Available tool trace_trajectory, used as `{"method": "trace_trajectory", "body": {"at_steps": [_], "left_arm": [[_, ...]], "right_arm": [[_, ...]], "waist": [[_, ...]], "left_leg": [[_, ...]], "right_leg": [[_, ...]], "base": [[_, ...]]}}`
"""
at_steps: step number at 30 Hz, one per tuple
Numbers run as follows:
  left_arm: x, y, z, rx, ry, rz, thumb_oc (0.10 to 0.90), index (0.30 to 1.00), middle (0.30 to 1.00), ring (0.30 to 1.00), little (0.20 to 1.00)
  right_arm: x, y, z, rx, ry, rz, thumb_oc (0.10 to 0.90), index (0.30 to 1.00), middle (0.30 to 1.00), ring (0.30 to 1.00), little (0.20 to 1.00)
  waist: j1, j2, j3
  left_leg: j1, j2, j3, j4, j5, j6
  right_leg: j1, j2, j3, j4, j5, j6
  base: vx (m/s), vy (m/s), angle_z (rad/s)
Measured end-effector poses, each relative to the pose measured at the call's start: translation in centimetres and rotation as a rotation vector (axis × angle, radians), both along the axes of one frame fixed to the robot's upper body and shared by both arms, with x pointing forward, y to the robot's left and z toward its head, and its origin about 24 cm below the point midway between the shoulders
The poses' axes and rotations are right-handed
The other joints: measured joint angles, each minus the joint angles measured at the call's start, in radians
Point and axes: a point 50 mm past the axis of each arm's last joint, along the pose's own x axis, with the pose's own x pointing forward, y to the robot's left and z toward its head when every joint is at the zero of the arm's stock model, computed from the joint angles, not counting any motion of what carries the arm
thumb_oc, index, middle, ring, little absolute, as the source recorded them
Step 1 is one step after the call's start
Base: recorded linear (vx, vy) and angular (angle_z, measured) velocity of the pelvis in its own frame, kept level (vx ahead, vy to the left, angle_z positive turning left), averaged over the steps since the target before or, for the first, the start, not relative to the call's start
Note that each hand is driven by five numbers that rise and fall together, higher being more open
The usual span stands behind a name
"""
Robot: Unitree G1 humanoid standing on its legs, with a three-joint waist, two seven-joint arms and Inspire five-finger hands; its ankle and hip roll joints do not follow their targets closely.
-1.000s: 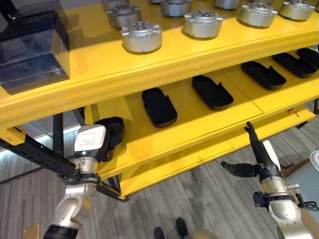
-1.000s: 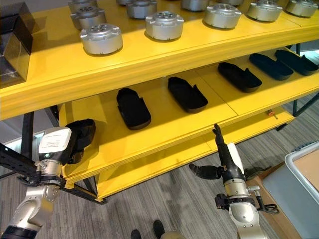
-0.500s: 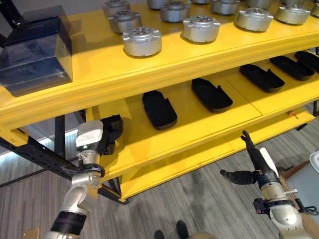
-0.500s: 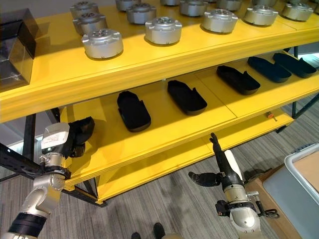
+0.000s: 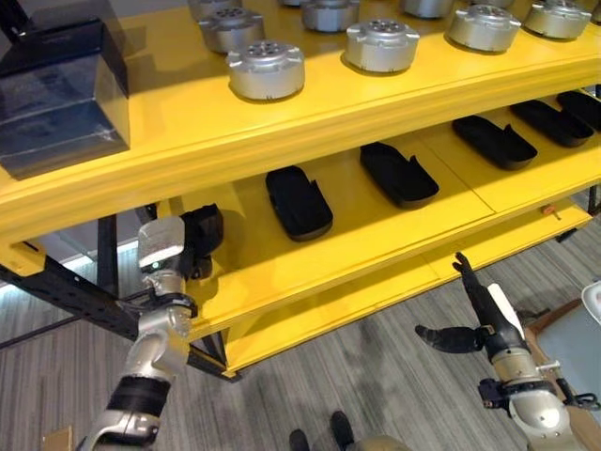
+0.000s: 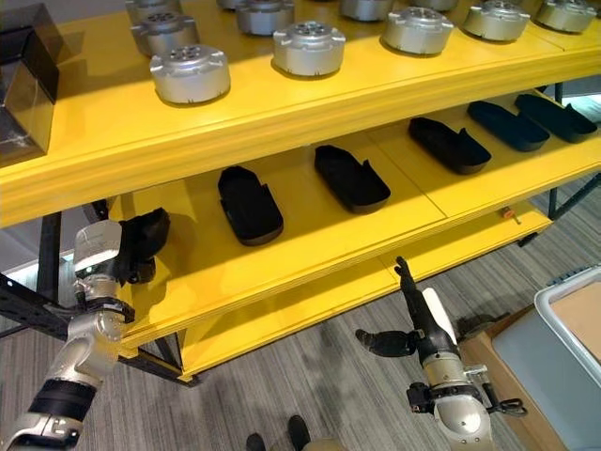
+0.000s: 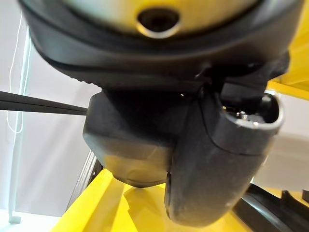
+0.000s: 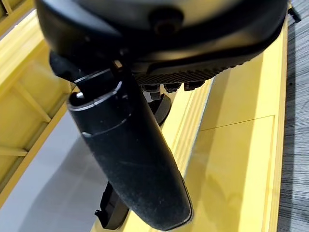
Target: Move parts from the plastic box to the shelf.
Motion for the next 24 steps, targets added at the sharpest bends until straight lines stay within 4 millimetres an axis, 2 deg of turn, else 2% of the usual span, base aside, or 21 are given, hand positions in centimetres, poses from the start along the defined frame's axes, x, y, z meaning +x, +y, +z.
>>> {"method": "trace_trajectory", "body": {"at_steps": [4, 12, 21, 22, 23, 24], "left_arm": [[0.7, 0.1, 0.1, 0.015, -0.003, 0.018, 0.400, 0.300, 0.300, 0.300, 0.300], [3.2, 0.5, 1.7, 0.112, -0.007, 0.039, 0.400, 0.300, 0.300, 0.300, 0.300], [4.4, 1.3, 2.5, 0.180, 0.004, 0.071, 0.400, 0.300, 0.300, 0.300, 0.300], [4.5, 1.4, 2.3, 0.191, 0.017, 0.073, 0.553, 0.514, 0.514, 0.514, 0.514], [4.5, 1.4, 2.1, 0.197, 0.025, 0.066, 0.900, 1.000, 1.000, 1.000, 1.000], [4.6, 1.5, 2.0, 0.199, 0.031, 0.068, 0.900, 1.000, 1.000, 1.000, 1.000]], "right_arm": [[-0.1, 0.1, 0.0, -0.001, 0.004, 0.006, 0.900, 1.000, 1.000, 1.000, 1.000], [-0.2, 0.0, -0.1, -0.016, 0.021, 0.020, 0.900, 1.000, 1.000, 1.000, 1.000], [-0.3, 0.4, -0.3, -0.028, 0.032, 0.057, 0.900, 1.000, 1.000, 1.000, 1.000], [-0.3, 0.4, -0.2, -0.031, 0.032, 0.063, 0.900, 1.000, 1.000, 1.000, 1.000], [-0.3, 0.4, -0.2, -0.035, 0.033, 0.065, 0.900, 1.000, 1.000, 1.000, 1.000], [-0.3, 0.3, -0.2, -0.040, 0.035, 0.066, 0.900, 1.000, 1.000, 1.000, 1.000]], "waist": [[-0.013, -0.010, 0.005], [-0.019, -0.007, 0.025], [-0.037, 0.002, 0.064], [-0.043, 0.006, 0.066], [-0.044, 0.007, 0.066], [-0.046, 0.009, 0.066]], "left_leg": [[-0.014, 0.000, 0.006, 0.000, 0.002, 0.002], [-0.045, 0.000, 0.017, -0.004, 0.008, 0.000], [-0.044, 0.000, 0.039, -0.004, 0.007, 0.000], [-0.044, 0.000, 0.039, -0.004, 0.007, 0.000], [-0.043, 0.000, 0.040, -0.004, 0.007, 0.000], [-0.042, 0.000, 0.040, -0.004, 0.007, 0.000]], "right_leg": [[-0.014, 0.000, 0.002, 0.005, 0.008, 0.002], [-0.050, -0.001, 0.011, -0.001, 0.013, 0.013], [-0.051, 0.000, 0.027, 0.000, 0.020, 0.012], [-0.050, 0.000, 0.027, 0.003, 0.020, 0.012], [-0.049, 0.000, 0.028, 0.004, 0.020, 0.012], [-0.048, 0.001, 0.028, 0.004, 0.020, 0.012]], "base": [[-0.03, 0.018, -0.02], [-0.03, 0.016, -0.04], [0.00, 0.010, -0.07], [0.00, 0.000, 0.00], [0.00, 0.000, 0.00], [0.00, 0.000, 0.00]]}}
